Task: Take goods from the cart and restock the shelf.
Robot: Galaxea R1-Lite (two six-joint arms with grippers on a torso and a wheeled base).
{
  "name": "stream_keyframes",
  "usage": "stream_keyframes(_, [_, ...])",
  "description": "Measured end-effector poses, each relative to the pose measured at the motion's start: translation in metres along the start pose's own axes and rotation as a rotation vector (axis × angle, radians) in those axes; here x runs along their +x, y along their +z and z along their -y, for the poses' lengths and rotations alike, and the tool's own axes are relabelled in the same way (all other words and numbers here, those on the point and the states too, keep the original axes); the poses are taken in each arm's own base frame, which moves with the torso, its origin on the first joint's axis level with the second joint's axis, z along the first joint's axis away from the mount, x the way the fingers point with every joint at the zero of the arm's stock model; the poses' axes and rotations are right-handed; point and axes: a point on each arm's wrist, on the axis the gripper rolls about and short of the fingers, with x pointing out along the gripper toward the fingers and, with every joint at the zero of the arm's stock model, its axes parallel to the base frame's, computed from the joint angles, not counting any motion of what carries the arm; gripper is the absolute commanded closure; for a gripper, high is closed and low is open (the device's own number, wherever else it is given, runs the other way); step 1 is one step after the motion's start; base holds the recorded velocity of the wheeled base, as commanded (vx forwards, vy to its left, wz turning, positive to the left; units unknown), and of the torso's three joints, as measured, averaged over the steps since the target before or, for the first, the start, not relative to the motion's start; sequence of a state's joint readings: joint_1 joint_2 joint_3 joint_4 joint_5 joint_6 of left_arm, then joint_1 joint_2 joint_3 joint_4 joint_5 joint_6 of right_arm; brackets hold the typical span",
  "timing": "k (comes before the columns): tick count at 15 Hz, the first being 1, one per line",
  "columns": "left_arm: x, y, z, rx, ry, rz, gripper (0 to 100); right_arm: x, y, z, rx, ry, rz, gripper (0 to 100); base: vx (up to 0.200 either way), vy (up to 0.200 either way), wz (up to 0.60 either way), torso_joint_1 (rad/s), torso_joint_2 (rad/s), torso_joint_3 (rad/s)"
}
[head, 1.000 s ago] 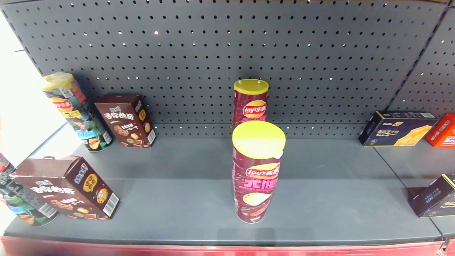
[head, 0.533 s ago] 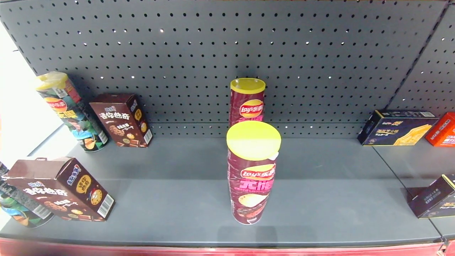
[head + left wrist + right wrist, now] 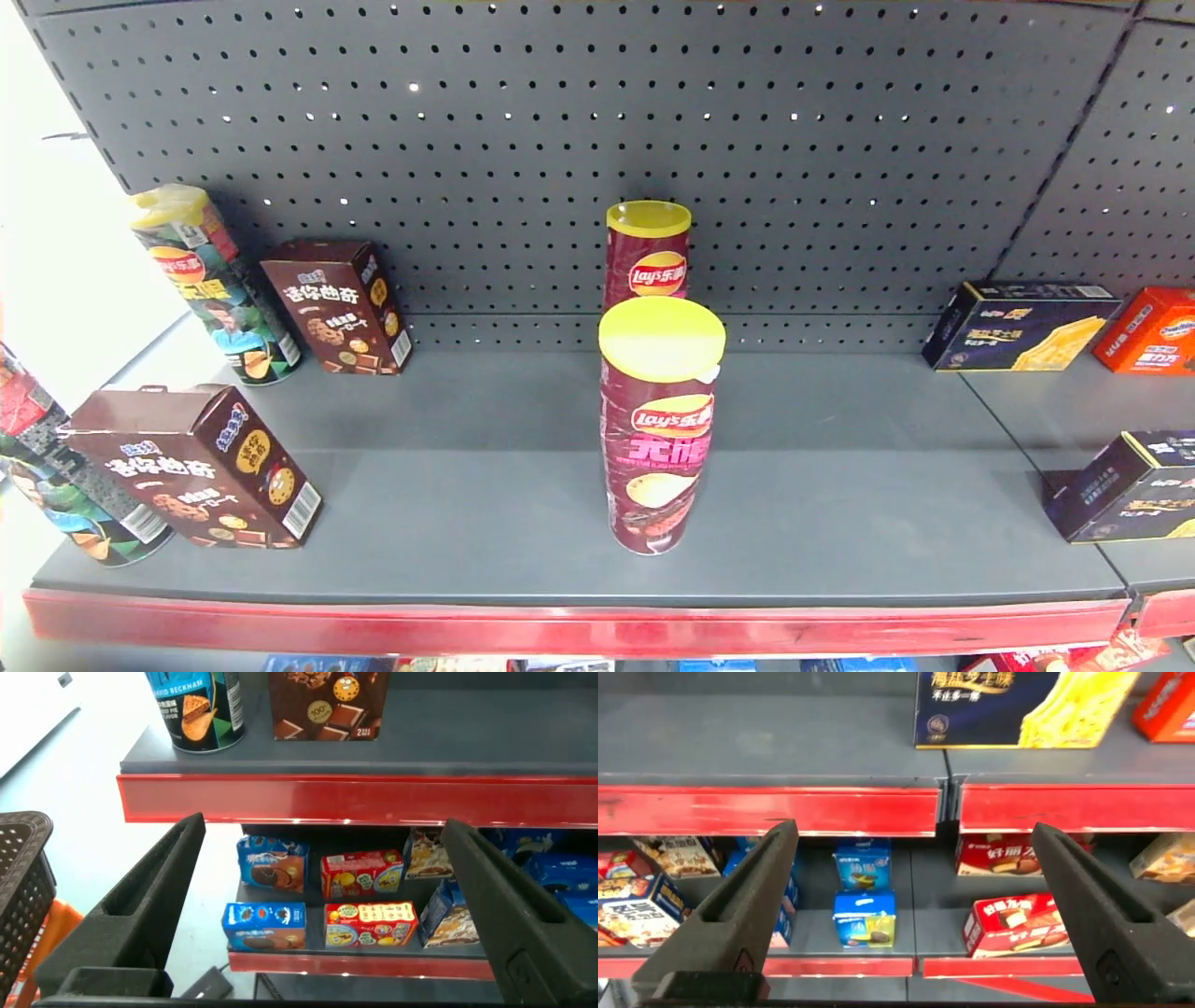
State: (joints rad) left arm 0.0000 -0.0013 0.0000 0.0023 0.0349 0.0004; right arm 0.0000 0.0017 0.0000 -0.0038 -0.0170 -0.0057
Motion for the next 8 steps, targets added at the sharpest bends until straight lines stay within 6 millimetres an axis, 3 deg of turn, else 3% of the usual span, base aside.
stream_keyframes(8, [0.0,-0.0001,0.0,0.0,0.0,-0.001,0,0.0,-0.0001,0.0,0.0,0.0,-0.001,0,0.0,0.0,0.0,0.0,0.0,0.0])
